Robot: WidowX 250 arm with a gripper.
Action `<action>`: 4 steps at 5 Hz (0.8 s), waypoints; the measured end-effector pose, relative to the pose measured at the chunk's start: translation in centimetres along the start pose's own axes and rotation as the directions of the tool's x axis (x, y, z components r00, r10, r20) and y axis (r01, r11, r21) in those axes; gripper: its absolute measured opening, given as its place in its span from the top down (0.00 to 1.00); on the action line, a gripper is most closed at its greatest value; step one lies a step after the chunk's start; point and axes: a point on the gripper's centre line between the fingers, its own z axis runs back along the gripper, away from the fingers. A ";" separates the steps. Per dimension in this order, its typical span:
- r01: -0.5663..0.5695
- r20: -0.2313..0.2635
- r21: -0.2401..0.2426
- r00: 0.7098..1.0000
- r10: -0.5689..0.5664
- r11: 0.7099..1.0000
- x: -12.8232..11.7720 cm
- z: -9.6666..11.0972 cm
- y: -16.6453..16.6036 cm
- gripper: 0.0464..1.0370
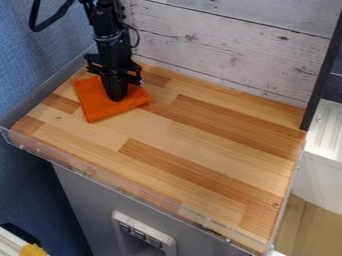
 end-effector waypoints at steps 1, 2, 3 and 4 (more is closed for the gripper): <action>0.027 0.006 0.001 1.000 -0.027 1.000 -0.2 0.0 0.7 0.96; 0.042 -0.022 -0.012 0.999 -0.042 0.999 -0.6 0.2 0.8 0.81; 0.029 -0.038 -0.019 0.999 -0.030 0.999 -1.0 1.3 0.5 0.55; 0.037 -0.016 -0.005 0.999 -0.037 0.999 -1.0 4.4 -1.2 0.24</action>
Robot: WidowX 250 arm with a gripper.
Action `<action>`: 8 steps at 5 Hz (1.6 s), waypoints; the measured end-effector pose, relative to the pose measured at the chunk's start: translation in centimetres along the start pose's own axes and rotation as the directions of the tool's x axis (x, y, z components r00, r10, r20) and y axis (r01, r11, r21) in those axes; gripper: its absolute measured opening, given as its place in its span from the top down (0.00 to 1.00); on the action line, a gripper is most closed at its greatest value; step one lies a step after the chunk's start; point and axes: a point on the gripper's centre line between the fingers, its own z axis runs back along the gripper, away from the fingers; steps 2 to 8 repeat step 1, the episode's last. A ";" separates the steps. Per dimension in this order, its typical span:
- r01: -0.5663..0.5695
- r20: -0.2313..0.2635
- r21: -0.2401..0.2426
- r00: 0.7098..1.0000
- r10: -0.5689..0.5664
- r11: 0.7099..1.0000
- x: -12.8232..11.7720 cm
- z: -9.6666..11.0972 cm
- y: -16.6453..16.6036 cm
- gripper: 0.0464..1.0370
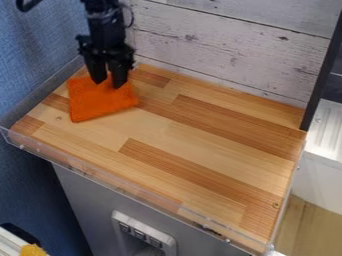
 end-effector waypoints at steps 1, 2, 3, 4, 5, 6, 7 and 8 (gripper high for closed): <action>0.011 0.007 0.010 1.000 -0.011 1.000 -0.2 2.6 -2.7 0.04; 0.011 0.007 0.010 1.000 -0.011 1.000 -0.2 2.6 -2.7 0.04; 0.011 0.007 0.010 1.000 -0.011 1.000 -0.2 2.6 -2.7 0.04; 0.011 0.007 0.010 1.000 -0.011 1.000 -0.2 2.6 -2.7 0.04; 0.011 0.007 0.010 1.000 -0.011 1.000 -0.2 2.6 -2.7 0.04; 0.011 0.007 0.010 1.000 -0.011 1.000 -0.2 2.6 -2.7 0.04; 0.011 0.007 0.010 1.000 -0.011 1.000 -0.2 2.6 -2.7 0.04; 0.011 0.007 0.010 1.000 -0.011 1.000 -0.2 2.6 -2.7 0.04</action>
